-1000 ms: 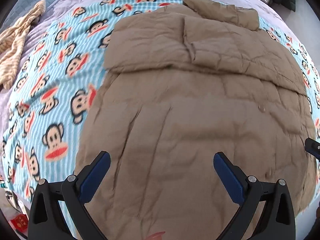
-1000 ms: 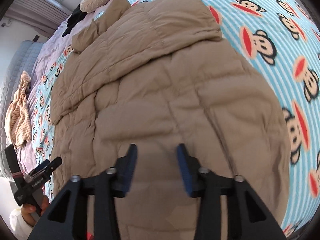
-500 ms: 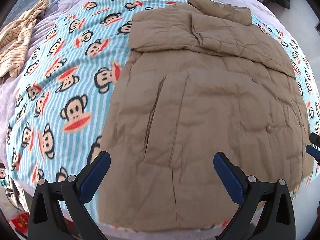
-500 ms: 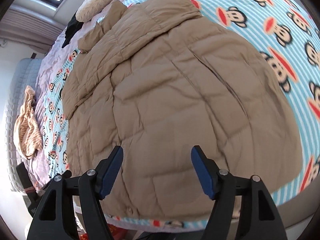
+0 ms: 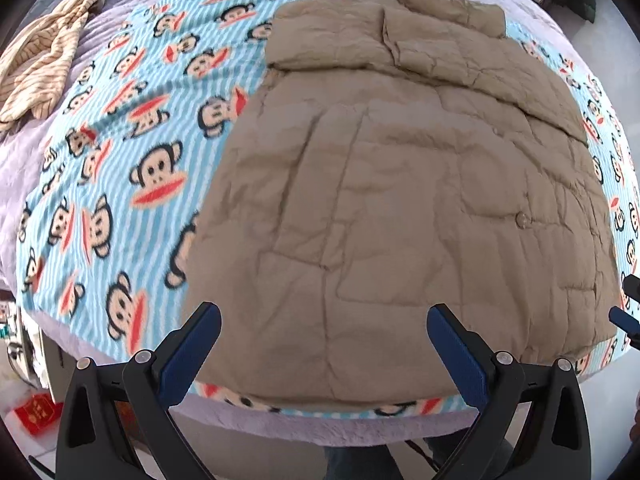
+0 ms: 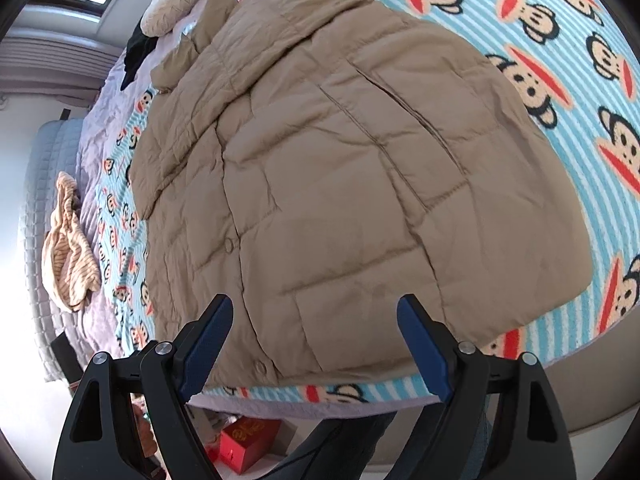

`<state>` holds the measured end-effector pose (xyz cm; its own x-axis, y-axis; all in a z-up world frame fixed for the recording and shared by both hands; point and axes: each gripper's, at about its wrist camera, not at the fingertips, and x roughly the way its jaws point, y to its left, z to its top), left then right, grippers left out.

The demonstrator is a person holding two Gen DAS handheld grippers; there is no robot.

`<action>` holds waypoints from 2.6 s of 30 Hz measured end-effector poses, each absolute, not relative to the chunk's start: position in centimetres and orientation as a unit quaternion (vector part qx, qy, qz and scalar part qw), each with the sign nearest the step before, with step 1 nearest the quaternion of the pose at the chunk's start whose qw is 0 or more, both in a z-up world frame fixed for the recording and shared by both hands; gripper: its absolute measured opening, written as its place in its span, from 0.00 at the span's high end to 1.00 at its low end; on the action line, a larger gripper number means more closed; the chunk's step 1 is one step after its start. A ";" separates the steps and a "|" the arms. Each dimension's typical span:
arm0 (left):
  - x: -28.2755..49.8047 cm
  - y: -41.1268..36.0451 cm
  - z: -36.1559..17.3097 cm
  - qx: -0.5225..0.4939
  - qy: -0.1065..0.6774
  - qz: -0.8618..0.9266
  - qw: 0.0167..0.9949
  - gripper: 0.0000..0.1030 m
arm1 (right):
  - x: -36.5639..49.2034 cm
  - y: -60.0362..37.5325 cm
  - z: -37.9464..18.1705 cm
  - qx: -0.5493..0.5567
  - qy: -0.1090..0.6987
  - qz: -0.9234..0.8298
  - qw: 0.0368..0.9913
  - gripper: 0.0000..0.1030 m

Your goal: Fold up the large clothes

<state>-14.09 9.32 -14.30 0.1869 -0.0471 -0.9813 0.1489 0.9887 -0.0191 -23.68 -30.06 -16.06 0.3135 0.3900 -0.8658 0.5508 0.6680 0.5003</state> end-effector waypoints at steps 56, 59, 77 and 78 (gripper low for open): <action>-14.5 16.0 -19.4 -0.251 0.664 -0.172 0.683 0.87 | -32.7 -36.4 -25.6 0.692 0.435 -0.126 0.562 0.87; -14.0 16.3 -18.2 -0.242 0.653 -0.192 0.691 0.87 | -32.5 -36.2 -24.7 0.682 0.426 -0.127 0.580 0.88; -1.1 12.7 -5.5 -0.167 0.544 -0.222 0.792 0.87 | -18.2 -40.0 -11.9 0.571 0.406 -0.024 0.713 0.90; 0.2 12.3 -4.8 -0.166 0.538 -0.216 0.798 0.87 | -16.5 -40.4 -11.1 0.562 0.408 -0.014 0.720 0.90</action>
<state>0.20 12.25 -4.85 0.3283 -0.5234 -0.7863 0.1668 0.8515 -0.4971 -16.52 -40.40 -11.09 0.6671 0.4380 -0.6026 0.4784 0.3682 0.7972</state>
